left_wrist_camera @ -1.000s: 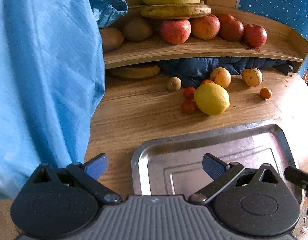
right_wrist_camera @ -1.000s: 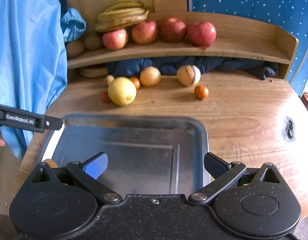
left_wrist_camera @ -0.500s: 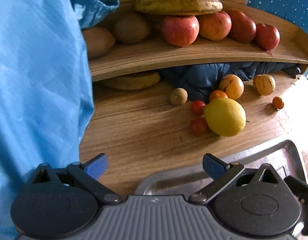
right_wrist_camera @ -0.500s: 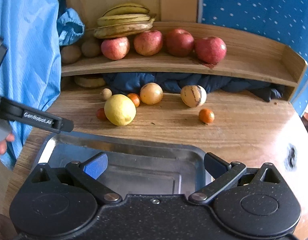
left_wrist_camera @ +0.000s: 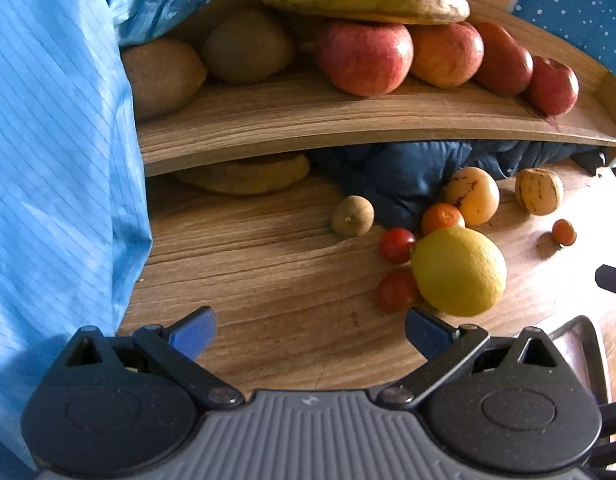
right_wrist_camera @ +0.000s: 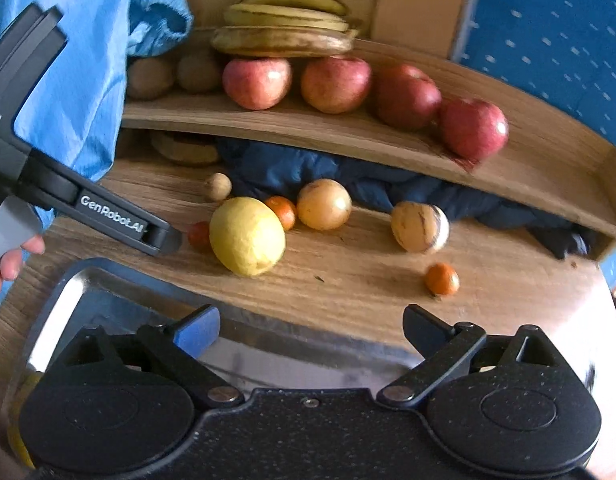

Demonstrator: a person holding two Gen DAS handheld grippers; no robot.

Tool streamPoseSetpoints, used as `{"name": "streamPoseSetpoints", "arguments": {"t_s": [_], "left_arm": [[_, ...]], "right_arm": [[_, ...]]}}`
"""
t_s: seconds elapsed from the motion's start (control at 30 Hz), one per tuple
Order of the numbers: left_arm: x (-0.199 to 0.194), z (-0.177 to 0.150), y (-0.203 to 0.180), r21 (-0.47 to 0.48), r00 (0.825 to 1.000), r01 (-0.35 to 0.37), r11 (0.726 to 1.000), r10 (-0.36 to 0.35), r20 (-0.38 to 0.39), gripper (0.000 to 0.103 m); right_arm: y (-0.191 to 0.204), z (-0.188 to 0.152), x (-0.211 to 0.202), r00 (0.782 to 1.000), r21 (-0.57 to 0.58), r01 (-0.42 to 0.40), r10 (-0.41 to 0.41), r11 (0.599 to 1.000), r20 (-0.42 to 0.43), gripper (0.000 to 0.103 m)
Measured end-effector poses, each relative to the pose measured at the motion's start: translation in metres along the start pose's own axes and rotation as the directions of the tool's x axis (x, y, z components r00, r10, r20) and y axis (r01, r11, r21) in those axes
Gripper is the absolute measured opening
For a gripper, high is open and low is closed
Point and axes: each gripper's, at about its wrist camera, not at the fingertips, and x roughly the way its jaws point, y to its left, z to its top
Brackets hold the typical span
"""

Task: Organize fruits
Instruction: 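Grasp the cherry tomato with the left gripper while the right gripper grasps the lemon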

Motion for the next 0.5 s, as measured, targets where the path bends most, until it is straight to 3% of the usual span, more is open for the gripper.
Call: {"name": "streamPoseSetpoints", "arguments": {"t_s": [0.5], "left_arm": [[0.013,0.008,0.007,-0.069,0.999,0.051,0.996,-0.051,-0.009,0.102]], "right_arm": [[0.032,0.036,0.046,0.999,-0.261,-0.042,0.049,0.964,0.02,0.078]]}}
